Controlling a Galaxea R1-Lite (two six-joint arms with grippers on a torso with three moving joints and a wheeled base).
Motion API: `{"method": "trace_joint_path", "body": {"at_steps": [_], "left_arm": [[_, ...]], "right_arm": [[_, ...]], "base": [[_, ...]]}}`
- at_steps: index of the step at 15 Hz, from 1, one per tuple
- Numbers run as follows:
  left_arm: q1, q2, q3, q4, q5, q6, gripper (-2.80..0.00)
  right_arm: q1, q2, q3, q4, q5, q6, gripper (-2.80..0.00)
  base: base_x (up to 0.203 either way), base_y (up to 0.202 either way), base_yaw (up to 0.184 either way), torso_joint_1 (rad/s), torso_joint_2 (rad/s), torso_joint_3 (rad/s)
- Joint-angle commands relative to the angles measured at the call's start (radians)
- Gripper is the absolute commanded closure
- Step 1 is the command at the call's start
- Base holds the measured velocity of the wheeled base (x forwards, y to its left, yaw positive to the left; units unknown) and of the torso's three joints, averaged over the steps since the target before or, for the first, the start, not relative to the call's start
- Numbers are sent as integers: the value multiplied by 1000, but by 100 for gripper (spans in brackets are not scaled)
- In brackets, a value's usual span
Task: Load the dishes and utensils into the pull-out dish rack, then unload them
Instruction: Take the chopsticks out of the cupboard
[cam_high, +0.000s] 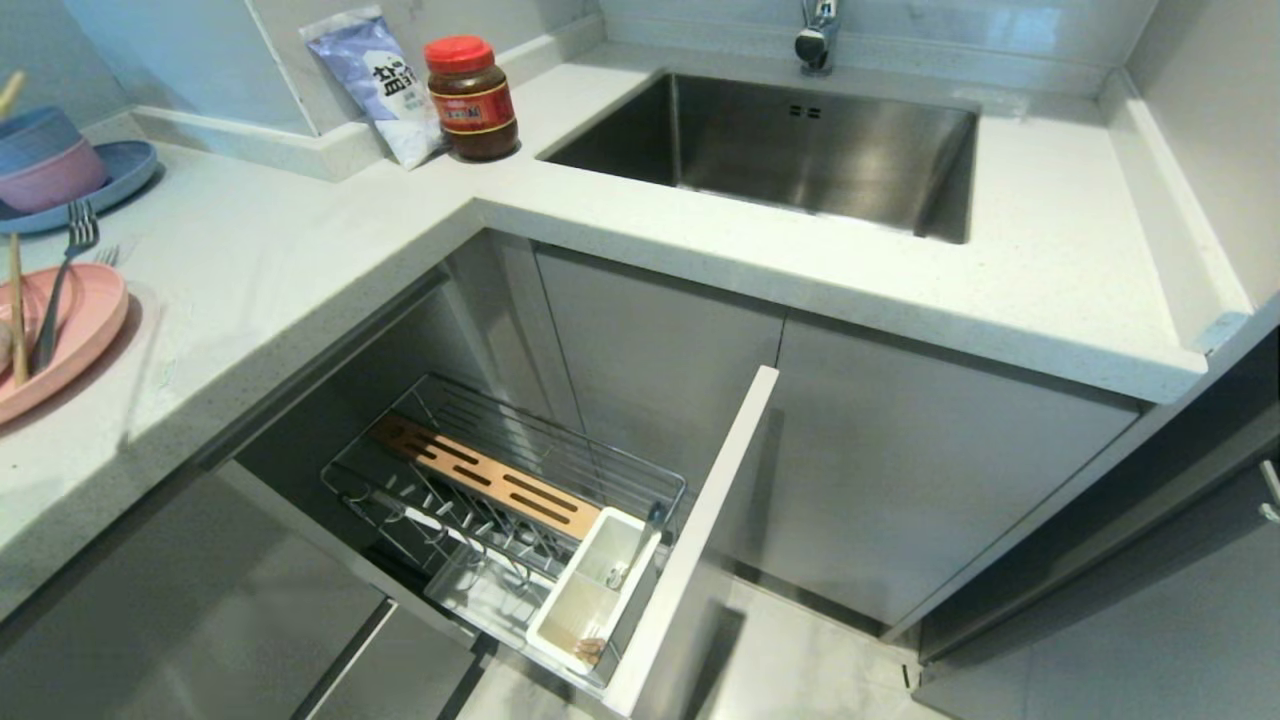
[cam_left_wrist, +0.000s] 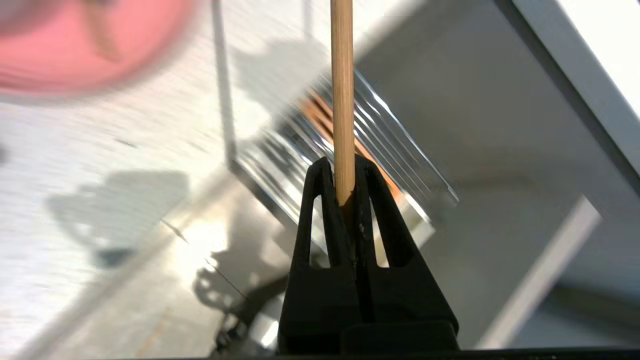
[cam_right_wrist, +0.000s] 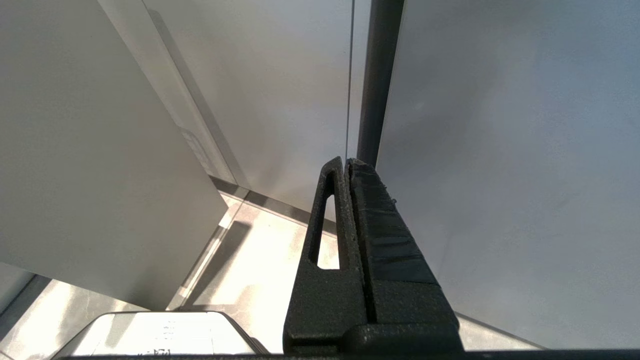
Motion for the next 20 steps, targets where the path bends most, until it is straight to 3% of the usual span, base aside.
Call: {"method": "trace_joint_path", "body": {"at_steps": [1, 6, 9, 20], "left_arm": [[114, 61, 3, -42, 29, 14, 0], [271, 189, -2, -145, 40, 56, 0], [317, 258, -18, -169, 40, 80, 0], [359, 454, -106, -174, 37, 90, 0]], "right_arm": [[0, -2, 2, 0, 0, 0, 0], [1, -2, 1, 0, 0, 0, 0], [0, -2, 2, 0, 0, 0, 0], [0, -3, 1, 0, 0, 0, 0]], "base": [[0, 0, 0, 0, 0, 0], [0, 0, 0, 0, 0, 0], [0, 0, 0, 0, 0, 0], [0, 0, 0, 0, 0, 0]]}}
